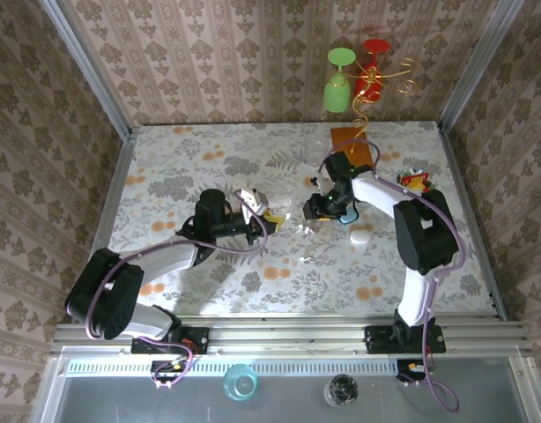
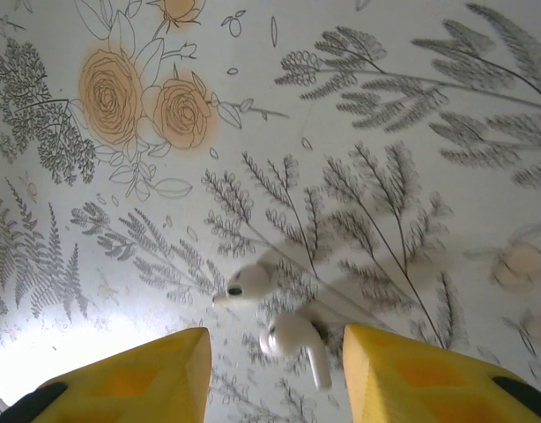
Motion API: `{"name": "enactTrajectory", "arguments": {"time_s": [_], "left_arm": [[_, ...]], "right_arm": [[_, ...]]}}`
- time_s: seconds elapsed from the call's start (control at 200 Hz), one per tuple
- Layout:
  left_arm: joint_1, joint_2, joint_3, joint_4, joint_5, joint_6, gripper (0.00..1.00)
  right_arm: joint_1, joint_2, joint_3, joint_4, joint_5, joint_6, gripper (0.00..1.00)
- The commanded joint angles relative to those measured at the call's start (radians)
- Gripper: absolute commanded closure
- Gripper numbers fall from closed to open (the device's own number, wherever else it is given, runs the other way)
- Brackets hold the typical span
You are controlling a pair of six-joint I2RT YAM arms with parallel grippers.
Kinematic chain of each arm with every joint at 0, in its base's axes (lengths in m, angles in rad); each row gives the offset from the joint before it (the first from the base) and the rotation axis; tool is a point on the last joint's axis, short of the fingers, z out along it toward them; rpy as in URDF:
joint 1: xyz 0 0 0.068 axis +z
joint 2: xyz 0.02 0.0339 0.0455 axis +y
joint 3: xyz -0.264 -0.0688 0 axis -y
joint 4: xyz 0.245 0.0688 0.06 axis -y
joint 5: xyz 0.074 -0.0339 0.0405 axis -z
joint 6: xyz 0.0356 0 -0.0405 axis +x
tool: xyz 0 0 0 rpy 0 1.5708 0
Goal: Insert the wireless bluetooth earbuds into the charging case
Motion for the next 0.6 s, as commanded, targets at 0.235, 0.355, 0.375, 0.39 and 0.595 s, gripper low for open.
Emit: {"name": "enactTrajectory", "arguments": {"time_s": [0.235,0.355,0.375,0.39,0.595], "left_arm": [[0.008,-0.016,-0.027,0.054,0.002,-0.011,0.97],[0.008,-0.016,-0.027,0.054,0.004,-0.008,0.97],[0.008,-0.015,-0.027,0.055,0.004,-0.007,0.97],[0.008,-0.015,-0.027,0.054,0.004,-0.007,0.97],[0.008,-0.003,-0.019,0.059,0.014,-0.007,0.97]], "right_arm": [[0.015,0.101,0.029,-0.026,-0.126,-0.047,0.58],[0.012,0.076,-0.03,-0.023,-0.126,-0.054,0.6],[0.01,0.069,-0.039,-0.022,-0.124,-0.058,0.6],[0.01,0.064,-0.047,-0.021,-0.123,-0.061,0.6],[-0.002,0.006,-0.12,-0.023,-0.11,-0.078,0.64]]}}
